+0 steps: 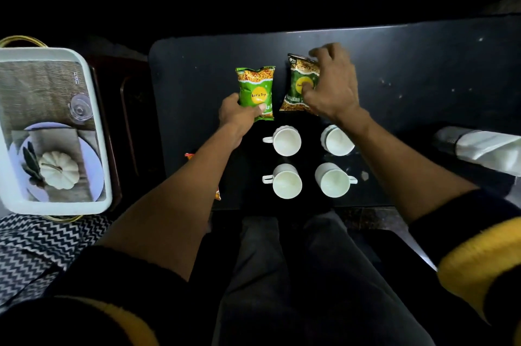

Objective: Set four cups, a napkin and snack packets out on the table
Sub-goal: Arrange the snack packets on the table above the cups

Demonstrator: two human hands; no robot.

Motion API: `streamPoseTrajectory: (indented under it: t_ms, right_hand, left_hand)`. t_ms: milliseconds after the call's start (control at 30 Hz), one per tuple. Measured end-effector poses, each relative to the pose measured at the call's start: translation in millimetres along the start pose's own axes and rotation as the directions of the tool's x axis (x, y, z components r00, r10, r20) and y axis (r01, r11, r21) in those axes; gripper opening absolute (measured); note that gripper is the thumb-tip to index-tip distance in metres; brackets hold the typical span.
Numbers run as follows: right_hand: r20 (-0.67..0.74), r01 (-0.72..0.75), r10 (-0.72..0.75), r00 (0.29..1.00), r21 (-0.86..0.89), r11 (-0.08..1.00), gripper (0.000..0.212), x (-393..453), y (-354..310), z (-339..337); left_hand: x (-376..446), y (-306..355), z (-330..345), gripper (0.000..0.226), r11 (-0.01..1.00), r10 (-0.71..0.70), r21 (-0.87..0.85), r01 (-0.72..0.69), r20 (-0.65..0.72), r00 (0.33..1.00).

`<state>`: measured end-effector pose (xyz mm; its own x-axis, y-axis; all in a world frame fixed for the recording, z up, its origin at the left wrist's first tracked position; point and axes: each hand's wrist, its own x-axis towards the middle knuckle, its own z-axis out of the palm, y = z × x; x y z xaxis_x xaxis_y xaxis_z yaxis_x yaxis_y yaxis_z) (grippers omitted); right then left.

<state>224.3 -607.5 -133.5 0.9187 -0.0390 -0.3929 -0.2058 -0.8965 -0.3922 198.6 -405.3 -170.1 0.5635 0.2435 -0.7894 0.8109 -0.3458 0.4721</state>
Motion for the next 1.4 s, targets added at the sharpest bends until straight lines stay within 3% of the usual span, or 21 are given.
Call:
streamPoseTrajectory:
  t_ms: [233,433,967,1400]
  right_hand:
    - [0.136,0.045,-0.024,0.99,-0.156,0.987,0.094,-13.8,27.4,24.0]
    - [0.139,0.076,-0.058,0.989,-0.129,0.989,0.088,-1.0,29.3,14.5]
    - [0.05,-0.075,0.078,0.996,-0.059,0.995,0.086,-10.1,32.6,12.9]
    - [0.08,-0.015,0.026,0.996,-0.138,0.99,0.092,-6.3,37.3,6.3]
  left_hand:
    - [12.4,-0.2,8.0,0.054,0.994,0.003,0.107,0.004,-0.067,0.998]
    - [17.7,2.5,20.0,0.05,0.995,0.065,0.084,-0.052,-0.162,0.985]
    - [30.9,2.4,24.9,0.049,0.987,0.067,0.157,-0.042,-0.154,0.986]
    - [30.7,-8.7,19.9,0.056,0.989,0.072,0.143,-0.045,-0.192,0.979]
